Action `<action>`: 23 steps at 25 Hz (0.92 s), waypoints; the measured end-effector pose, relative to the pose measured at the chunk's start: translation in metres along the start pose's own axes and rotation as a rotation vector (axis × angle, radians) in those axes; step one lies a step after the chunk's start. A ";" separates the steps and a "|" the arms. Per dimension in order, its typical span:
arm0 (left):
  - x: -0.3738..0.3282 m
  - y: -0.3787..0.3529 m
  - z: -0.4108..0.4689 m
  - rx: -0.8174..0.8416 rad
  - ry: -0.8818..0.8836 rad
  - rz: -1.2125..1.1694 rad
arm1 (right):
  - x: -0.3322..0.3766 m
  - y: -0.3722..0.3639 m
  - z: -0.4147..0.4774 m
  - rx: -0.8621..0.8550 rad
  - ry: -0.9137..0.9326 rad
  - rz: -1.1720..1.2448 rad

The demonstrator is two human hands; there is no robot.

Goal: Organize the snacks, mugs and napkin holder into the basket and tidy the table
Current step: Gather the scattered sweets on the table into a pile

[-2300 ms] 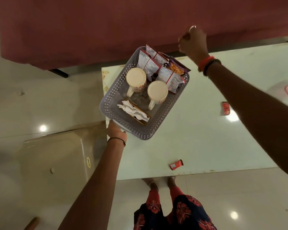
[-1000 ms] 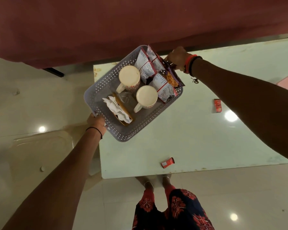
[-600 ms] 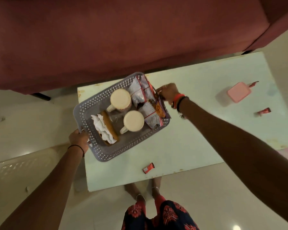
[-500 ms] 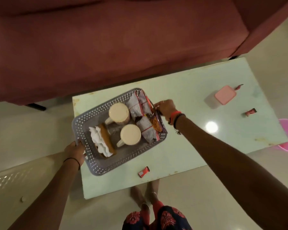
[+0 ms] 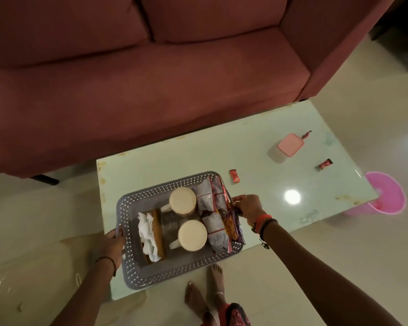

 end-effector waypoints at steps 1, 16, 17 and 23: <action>0.000 -0.004 -0.002 0.005 -0.010 0.007 | -0.004 0.006 -0.003 -0.027 -0.014 0.037; -0.070 -0.153 -0.019 -0.079 -0.128 0.117 | 0.029 0.151 0.053 -0.139 -0.031 0.167; -0.077 -0.166 -0.019 -0.095 -0.137 0.123 | 0.036 0.162 0.063 -0.135 -0.023 0.147; -0.116 -0.231 -0.006 -0.101 -0.149 0.092 | 0.081 0.210 0.129 -0.048 0.089 -0.094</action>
Point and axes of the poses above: each hand's wrist, its own z-axis towards the middle knuckle, its own y-axis out of the back of the hand, x = y × z, the point moved 3 cm from there along z, towards the middle knuckle, and after that the axes turned 6 degrees about z, right-handed, at the moved point
